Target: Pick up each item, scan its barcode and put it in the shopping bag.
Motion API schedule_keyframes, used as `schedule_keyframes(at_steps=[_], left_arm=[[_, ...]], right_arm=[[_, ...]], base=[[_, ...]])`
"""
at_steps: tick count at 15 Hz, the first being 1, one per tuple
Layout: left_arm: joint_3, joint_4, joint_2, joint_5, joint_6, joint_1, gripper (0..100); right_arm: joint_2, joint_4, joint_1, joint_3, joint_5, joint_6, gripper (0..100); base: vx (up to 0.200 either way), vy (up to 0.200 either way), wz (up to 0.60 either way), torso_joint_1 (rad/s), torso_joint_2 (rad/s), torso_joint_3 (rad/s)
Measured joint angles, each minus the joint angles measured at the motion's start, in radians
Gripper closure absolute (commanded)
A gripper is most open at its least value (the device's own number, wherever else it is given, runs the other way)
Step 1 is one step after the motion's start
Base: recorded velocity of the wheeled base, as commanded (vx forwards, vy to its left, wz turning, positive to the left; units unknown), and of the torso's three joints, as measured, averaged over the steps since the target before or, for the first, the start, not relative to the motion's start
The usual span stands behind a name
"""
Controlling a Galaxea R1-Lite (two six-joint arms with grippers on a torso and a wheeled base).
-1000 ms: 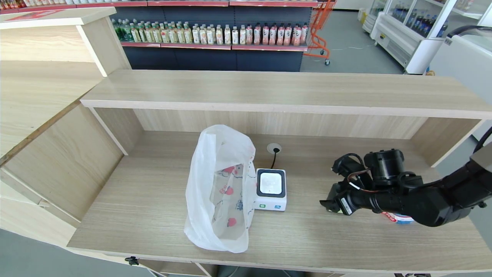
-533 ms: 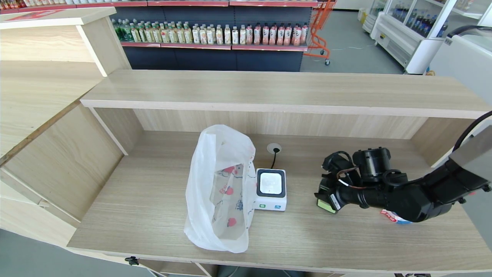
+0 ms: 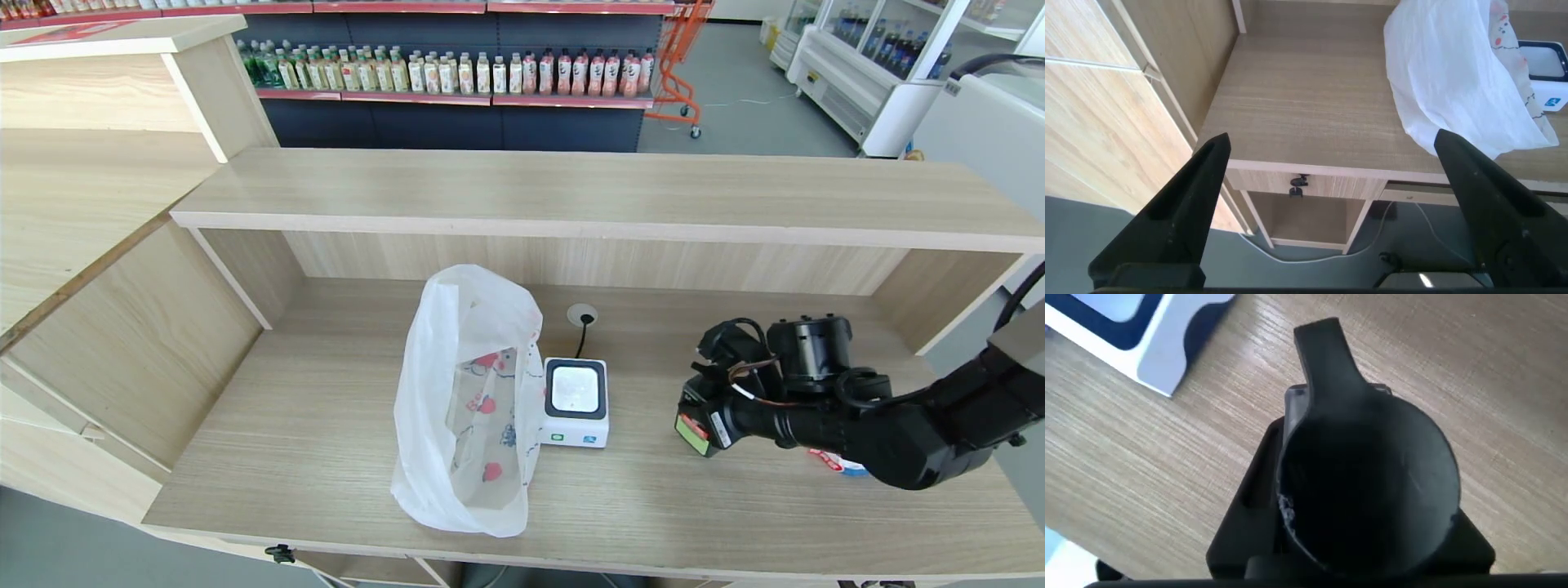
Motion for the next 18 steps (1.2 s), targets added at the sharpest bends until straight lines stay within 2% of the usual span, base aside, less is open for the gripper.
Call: schedule_keyframes(at_steps=[4,5,6,7,8,9,11,13,15,16,18], left_arm=[[0.0,0.0,0.0,0.0,0.0,0.0,0],[0.0,0.0,0.0,0.0,0.0,0.0,0],[0.0,0.0,0.0,0.0,0.0,0.0,0],[0.0,0.0,0.0,0.0,0.0,0.0,0],[0.0,0.0,0.0,0.0,0.0,0.0,0],[0.0,0.0,0.0,0.0,0.0,0.0,0],[0.0,0.0,0.0,0.0,0.0,0.0,0],[0.0,0.0,0.0,0.0,0.0,0.0,0],[0.0,0.0,0.0,0.0,0.0,0.0,0],[0.0,0.0,0.0,0.0,0.0,0.0,0],[0.0,0.0,0.0,0.0,0.0,0.0,0]], right_arm=[[-0.25,-0.015,-0.007,0.099,0.0,0.15,100],[-0.328,-0.022,-0.011,0.136,0.0,0.124,100],[-0.4,-0.042,-0.012,0.181,0.003,0.031,100],[-0.464,-0.063,-0.013,0.231,0.025,-0.107,100],[-0.52,-0.083,-0.014,0.27,0.099,-0.283,100],[-0.56,-0.094,-0.016,0.295,0.214,-0.408,100],[-0.609,-0.064,-0.016,0.323,0.448,-0.762,100],[-0.631,0.07,-0.016,0.332,0.633,-1.262,100],[-0.64,0.244,-0.016,0.33,0.757,-1.714,100],[-0.642,0.357,-0.016,0.327,0.801,-1.905,100],[-0.638,0.486,-0.014,0.321,0.85,-2.17,100]], base=[[0.0,0.0,0.0,0.0,0.0,0.0],[0.0,0.0,0.0,0.0,0.0,0.0],[0.0,0.0,0.0,0.0,0.0,0.0],[0.0,0.0,0.0,0.0,0.0,0.0],[0.0,0.0,0.0,0.0,0.0,0.0],[0.0,0.0,0.0,0.0,0.0,0.0],[0.0,0.0,0.0,0.0,0.0,0.0],[0.0,0.0,0.0,0.0,0.0,0.0],[0.0,0.0,0.0,0.0,0.0,0.0],[0.0,0.0,0.0,0.0,0.0,0.0],[0.0,0.0,0.0,0.0,0.0,0.0]])
